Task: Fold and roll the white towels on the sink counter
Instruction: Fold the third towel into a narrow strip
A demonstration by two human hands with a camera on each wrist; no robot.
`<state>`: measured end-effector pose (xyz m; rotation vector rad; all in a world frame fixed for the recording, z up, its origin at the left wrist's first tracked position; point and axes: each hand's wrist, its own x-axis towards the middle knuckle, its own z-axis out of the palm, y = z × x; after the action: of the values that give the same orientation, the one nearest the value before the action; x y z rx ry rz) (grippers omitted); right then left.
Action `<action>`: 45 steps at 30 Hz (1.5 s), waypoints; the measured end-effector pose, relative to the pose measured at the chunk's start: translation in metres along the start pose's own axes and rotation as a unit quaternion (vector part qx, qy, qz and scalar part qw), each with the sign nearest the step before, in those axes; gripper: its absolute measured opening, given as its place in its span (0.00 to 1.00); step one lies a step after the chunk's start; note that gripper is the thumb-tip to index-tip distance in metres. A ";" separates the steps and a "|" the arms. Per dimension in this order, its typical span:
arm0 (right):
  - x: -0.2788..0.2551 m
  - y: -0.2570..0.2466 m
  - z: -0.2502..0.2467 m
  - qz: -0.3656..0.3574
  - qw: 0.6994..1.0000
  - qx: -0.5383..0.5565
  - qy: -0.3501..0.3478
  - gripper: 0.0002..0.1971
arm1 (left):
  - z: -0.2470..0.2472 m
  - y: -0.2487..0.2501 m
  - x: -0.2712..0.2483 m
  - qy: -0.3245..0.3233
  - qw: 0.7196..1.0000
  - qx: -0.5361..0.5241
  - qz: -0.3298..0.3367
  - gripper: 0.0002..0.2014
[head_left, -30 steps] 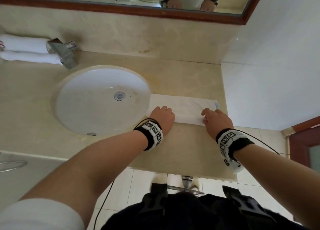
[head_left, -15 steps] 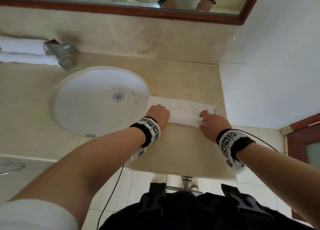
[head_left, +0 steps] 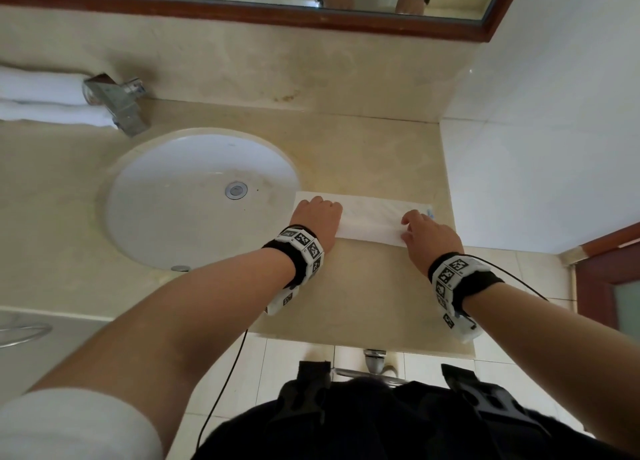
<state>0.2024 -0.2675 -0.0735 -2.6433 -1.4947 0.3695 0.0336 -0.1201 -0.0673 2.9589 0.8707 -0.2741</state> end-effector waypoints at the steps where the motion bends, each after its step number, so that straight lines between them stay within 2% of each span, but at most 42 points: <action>1: -0.001 -0.001 0.001 0.007 1.000 0.009 -0.005 0.09 | -0.002 0.000 0.000 0.002 1.000 -0.001 0.000 0.12; 5: -0.003 -0.001 0.004 -0.008 1.000 0.012 -0.026 0.09 | -0.005 0.003 0.001 -0.013 0.999 0.041 0.017 0.12; 10: -0.006 -0.001 0.002 -0.025 0.999 -0.026 -0.041 0.14 | 0.002 0.005 -0.003 -0.006 0.995 0.085 0.059 0.12; 14: 0.001 -0.005 -0.002 -0.008 0.998 -0.052 -0.029 0.13 | 0.009 0.006 -0.004 0.013 0.995 0.083 0.047 0.12; 19: 0.013 -0.001 -0.003 -0.047 0.991 -0.125 -0.023 0.15 | 0.006 0.008 0.002 0.026 0.998 0.049 0.018 0.13; 24: 0.018 -0.002 -0.016 -0.031 0.984 -0.086 -0.150 0.17 | 0.005 -0.005 0.005 -0.033 0.999 0.010 0.038 0.12; 25: 0.019 -0.001 -0.016 -0.033 0.983 -0.086 -0.158 0.17 | 0.004 -0.008 0.007 -0.049 0.998 0.000 0.038 0.12; 28: 0.023 0.003 -0.013 -0.034 0.986 -0.076 -0.145 0.16 | 0.001 -0.012 0.011 -0.059 0.997 -0.038 0.023 0.12; 32: 0.022 0.008 -0.009 0.002 0.993 0.031 -0.113 0.10 | -0.005 -0.015 0.010 -0.027 0.995 -0.098 -0.001 0.10; 34: 0.019 0.008 -0.010 -0.009 0.997 0.024 -0.076 0.07 | -0.007 -0.016 0.013 -0.015 0.997 -0.081 0.001 0.09; 37: 0.015 0.004 -0.011 -0.044 0.999 -0.018 -0.015 0.07 | -0.009 -0.011 0.014 -0.030 0.999 -0.009 0.018 0.11; 41: 0.004 0.000 -0.001 -0.073 0.994 -0.071 -0.027 0.08 | -0.001 0.004 0.006 -0.001 0.995 0.083 0.061 0.12; 45: -0.003 0.000 -0.001 -0.077 0.996 -0.030 -0.026 0.16 | 0.006 0.012 0.004 0.009 0.994 0.085 0.061 0.12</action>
<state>0.2014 -0.2704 -0.0724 -2.5587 -1.7396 0.3904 0.0424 -0.1292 -0.0741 3.1605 0.6985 -0.3333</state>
